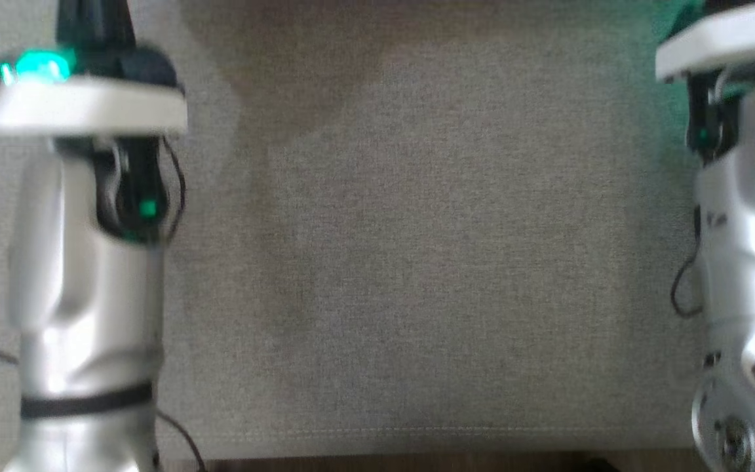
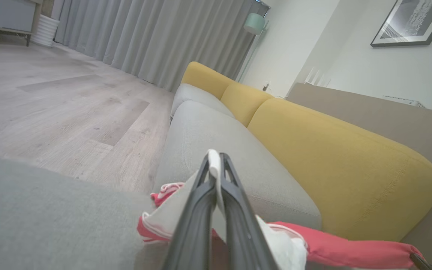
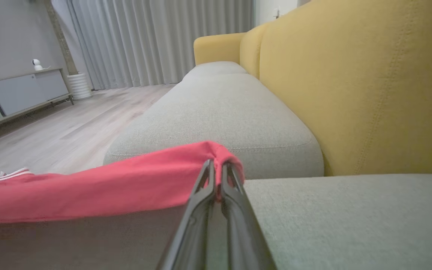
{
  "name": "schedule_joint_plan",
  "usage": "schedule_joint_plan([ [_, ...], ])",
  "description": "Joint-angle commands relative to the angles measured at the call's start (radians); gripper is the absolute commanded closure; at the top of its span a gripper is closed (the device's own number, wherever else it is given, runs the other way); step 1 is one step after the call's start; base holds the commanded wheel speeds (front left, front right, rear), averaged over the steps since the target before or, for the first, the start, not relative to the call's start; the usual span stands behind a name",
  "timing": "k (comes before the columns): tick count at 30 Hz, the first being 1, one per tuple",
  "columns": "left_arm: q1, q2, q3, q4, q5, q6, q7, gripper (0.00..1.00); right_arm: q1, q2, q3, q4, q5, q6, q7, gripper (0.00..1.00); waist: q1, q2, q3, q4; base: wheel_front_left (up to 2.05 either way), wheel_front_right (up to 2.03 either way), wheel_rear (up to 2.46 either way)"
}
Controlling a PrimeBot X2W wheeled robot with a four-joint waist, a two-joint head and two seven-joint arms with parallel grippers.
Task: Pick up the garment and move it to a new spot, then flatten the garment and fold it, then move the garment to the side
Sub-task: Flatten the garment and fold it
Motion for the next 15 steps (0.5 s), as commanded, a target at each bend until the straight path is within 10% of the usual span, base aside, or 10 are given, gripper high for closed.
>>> schedule_joint_plan([
  [1,0.06,0.026,0.029,-0.067,-0.014,-0.006,-0.005,1.0,0.048,0.022,0.012,-0.06,0.027,0.007,-0.008,1.0,0.0,-0.0001,-0.03,0.001,0.0,0.0,0.0],
  [15,0.536,0.026,0.023,-0.261,-0.096,0.009,-0.005,1.0,0.48,0.022,0.028,-0.295,0.165,0.007,-0.008,1.0,0.0,-0.0001,-0.25,0.024,0.0,0.0,0.0],
])
